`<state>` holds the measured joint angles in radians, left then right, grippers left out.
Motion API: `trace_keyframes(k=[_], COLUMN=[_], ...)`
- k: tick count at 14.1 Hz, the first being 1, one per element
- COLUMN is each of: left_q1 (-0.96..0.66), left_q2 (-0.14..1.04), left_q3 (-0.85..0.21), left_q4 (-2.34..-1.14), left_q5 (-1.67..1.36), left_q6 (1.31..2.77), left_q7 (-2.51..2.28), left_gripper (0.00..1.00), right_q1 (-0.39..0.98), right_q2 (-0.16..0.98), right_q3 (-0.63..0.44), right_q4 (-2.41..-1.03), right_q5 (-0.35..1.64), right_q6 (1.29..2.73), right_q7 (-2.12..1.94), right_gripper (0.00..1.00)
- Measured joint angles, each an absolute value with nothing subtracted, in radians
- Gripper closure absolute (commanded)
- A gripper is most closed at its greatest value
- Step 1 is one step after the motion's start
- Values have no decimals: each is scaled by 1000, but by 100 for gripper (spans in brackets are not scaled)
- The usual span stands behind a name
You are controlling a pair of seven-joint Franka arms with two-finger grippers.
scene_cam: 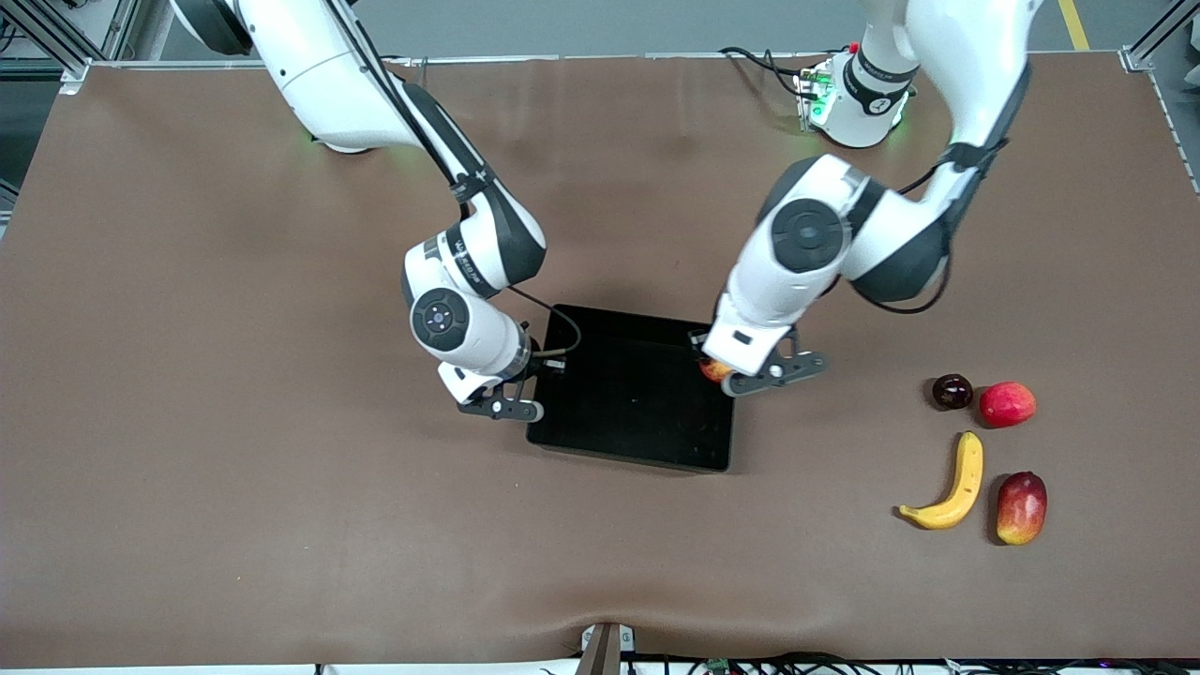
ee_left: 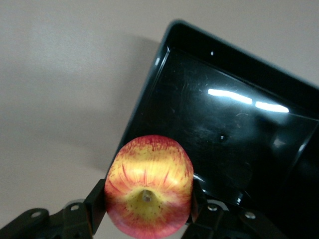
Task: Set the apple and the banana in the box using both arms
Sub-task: 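Lower the apple into the box with the left gripper while the right gripper withdraws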
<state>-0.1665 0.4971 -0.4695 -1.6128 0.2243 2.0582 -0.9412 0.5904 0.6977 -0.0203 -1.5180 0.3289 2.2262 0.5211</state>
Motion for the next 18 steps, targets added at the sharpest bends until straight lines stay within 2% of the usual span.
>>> trace_keyframes(k=[3, 7, 11, 13, 14, 15, 16, 17, 18], left_q1=[-229, -248, -246, -249, -250, -251, -252, -253, -255], left_q2=[602, 717, 763, 781, 790, 798, 805, 808, 808], left_q3=[-468, -464, -461, -461, -461, -462, -462, -462, -464], left_q4=[-1548, -1499, -1496, -1498, -1500, -1501, -1501, -1500, -1499], left_q5=[321, 372, 372, 372, 372, 372, 372, 372, 372], left_q6=[2071, 2115, 2118, 2118, 2118, 2118, 2118, 2118, 2118], left_q7=[-1040, -1063, -1063, -1063, -1063, -1063, -1063, -1063, -1063], left_gripper=[100, 100, 100, 100, 91, 70, 23, 0, 0], right_q1=[582, 552, 493, 465, 442, 412, 381, 353, 328], right_q2=[696, 680, 621, 579, 559, 538, 517, 493, 466], right_q3=[-34, -101, -146, -179, -189, -193, -194, -194, -195], right_q4=[-1466, -1327, -1184, -1155, -1148, -1145, -1143, -1142, -1142], right_q5=[329, 251, 211, 209, 209, 209, 209, 209, 209], right_q6=[2196, 1957, 1708, 1633, 1608, 1583, 1561, 1535, 1500], right_q7=[521, 520, 520, 520, 520, 519, 509, 486, 458], right_gripper=[0, 0, 0, 0, 0, 0, 0, 0, 0])
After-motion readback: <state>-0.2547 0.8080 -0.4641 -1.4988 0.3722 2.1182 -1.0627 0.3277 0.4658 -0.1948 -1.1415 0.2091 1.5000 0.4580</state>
